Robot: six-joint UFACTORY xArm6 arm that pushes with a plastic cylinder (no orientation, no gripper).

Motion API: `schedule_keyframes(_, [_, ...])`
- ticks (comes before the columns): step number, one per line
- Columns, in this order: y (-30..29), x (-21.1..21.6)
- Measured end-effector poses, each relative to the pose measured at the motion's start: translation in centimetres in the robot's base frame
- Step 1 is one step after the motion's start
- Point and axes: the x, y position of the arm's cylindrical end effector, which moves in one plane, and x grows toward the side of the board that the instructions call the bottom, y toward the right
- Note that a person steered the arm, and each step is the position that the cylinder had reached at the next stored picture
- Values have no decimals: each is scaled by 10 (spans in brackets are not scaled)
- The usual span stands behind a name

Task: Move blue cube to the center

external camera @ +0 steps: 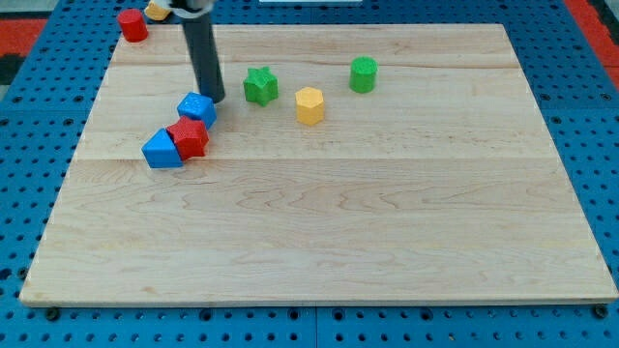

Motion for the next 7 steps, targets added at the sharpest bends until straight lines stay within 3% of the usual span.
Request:
schedule_keyframes(1, [-4,-2])
schedule_keyframes(2, [-60,-1])
schedule_keyframes(3, [-26,19])
schedule_keyframes(4, [72,22])
schedule_keyframes(5, [70,38])
schedule_keyframes(7, [-9,30])
